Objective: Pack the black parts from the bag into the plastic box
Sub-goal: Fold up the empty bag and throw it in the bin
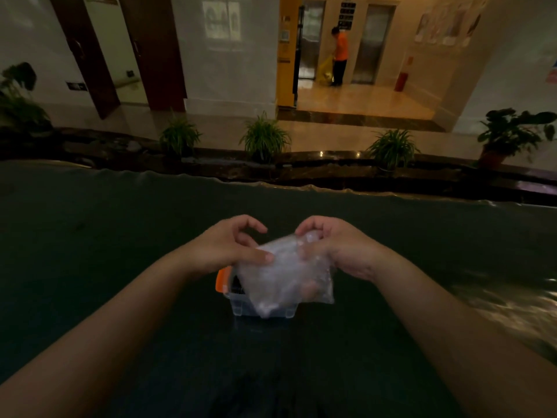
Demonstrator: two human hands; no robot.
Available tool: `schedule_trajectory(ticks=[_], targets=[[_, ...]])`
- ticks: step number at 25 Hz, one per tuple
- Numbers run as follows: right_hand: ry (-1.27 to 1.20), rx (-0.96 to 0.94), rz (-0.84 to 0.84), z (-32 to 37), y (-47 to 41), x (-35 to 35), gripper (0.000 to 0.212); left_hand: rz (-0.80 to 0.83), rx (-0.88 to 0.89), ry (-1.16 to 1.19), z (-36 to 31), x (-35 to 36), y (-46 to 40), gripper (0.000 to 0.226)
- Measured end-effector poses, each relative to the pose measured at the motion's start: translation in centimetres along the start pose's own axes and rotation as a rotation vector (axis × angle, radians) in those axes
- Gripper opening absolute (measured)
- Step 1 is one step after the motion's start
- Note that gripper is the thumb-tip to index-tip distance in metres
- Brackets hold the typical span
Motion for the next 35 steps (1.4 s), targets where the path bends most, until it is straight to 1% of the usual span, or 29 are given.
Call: schedule_trajectory(ticks=[1, 2, 4, 6, 7, 8, 9, 10, 12, 13, 14, 17, 20, 24, 26, 27, 28, 30, 31, 32, 33, 34, 35], targets=[[0.032, -0.004, 0.015, 0.4, 0.1, 0.5, 0.04, 0.076, -0.035, -0.045, 0.2, 0.9, 0.4, 0.053], [0.062, -0.025, 0.041, 0.9, 0.2, 1.1, 0.046, 0.136, -0.055, -0.088, 0.5, 1.8, 0.6, 0.05], [0.09, -0.09, 0.052, 1.6, 0.2, 2.2, 0.05, 0.177, -0.074, -0.141, 1.2, 2.8, 0.7, 0.041], [0.029, -0.116, -0.111, 1.9, -0.1, 1.6, 0.044, 0.123, -0.103, -0.066, 1.7, 2.9, 0.7, 0.037], [-0.067, -0.08, -0.196, 1.5, -0.2, 1.0, 0.044, 0.071, -0.127, 0.025, 2.0, 2.5, 0.7, 0.039], [-0.21, -0.003, -0.23, 0.4, -0.3, 0.7, 0.049, 0.015, -0.151, 0.133, 2.2, 2.1, 0.6, 0.042], [-0.346, 0.095, -0.193, -1.0, -0.2, 1.1, 0.055, -0.039, -0.169, 0.238, 2.5, 1.7, 0.6, 0.046], [-0.428, 0.175, -0.12, -2.1, 0.2, 2.0, 0.062, -0.086, -0.181, 0.325, 2.7, 1.4, 0.6, 0.048], [-0.45, 0.231, 0.047, -3.4, 1.3, 4.3, 0.074, -0.135, -0.192, 0.417, 3.1, 1.3, 0.5, 0.047], [-0.447, 0.225, 0.092, -3.6, 1.6, 5.2, 0.074, -0.139, -0.192, 0.432, 3.1, 1.4, 0.5, 0.046], [-0.436, 0.212, 0.084, -3.7, 1.5, 5.5, 0.068, -0.136, -0.191, 0.434, 3.1, 1.5, 0.4, 0.046], [-0.394, 0.212, -0.083, -3.2, 1.1, 4.4, 0.039, -0.121, -0.19, 0.433, 3.3, 1.1, 0.5, 0.042], [-0.348, 0.192, -0.115, -2.8, 1.0, 3.8, 0.026, -0.096, -0.163, 0.464, 3.6, 0.3, 0.5, 0.029], [-0.412, 0.142, -0.096, -2.1, 1.5, 3.4, 0.028, -0.06, -0.096, 0.567, 3.4, 0.1, 0.5, 0.024], [-0.442, 0.137, -0.092, -2.2, 1.8, 3.3, 0.023, -0.045, -0.077, 0.581, 3.2, 0.2, 0.4, 0.015], [-0.477, 0.141, -0.108, -2.4, 1.9, 3.1, 0.022, -0.028, -0.064, 0.591, 3.0, 0.3, 0.3, 0.017], [-0.516, 0.141, -0.12, -2.6, 2.2, 2.7, 0.025, -0.006, -0.058, 0.606, 2.8, 0.5, 0.3, 0.019], [-0.589, 0.152, -0.135, -3.3, 2.9, 1.9, 0.041, 0.027, -0.048, 0.606, 2.0, 1.2, 0.1, 0.027], [-0.595, 0.153, -0.142, -3.6, 3.4, 1.5, 0.049, 0.039, -0.036, 0.554, 1.6, 1.7, 0.0, 0.031], [-0.559, 0.142, -0.148, -3.8, 3.9, 1.2, 0.052, 0.056, -0.01, 0.461, 1.4, 2.3, -0.1, 0.027], [-0.498, 0.126, -0.171, -4.0, 4.7, 0.6, 0.046, 0.091, 0.026, 0.37, 1.1, 3.5, -0.4, 0.02], [-0.424, 0.118, -0.216, -4.4, 5.3, -0.1, 0.031, 0.117, 0.063, 0.296, 0.8, 4.5, -0.5, 0.018], [-0.387, 0.104, -0.265, -4.8, 6.1, -0.8, 0.017, 0.13, 0.087, 0.239, 0.6, 5.3, -0.7, 0.022]])
Point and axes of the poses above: each hand's wrist, its own y-axis away from the middle knuckle, its own x-axis out of the palm, z = x × y, the point moved 8 cm from there along -y, towards the middle knuckle, and after that the axes turned 14 degrees about -z, right-handed, at the moved point
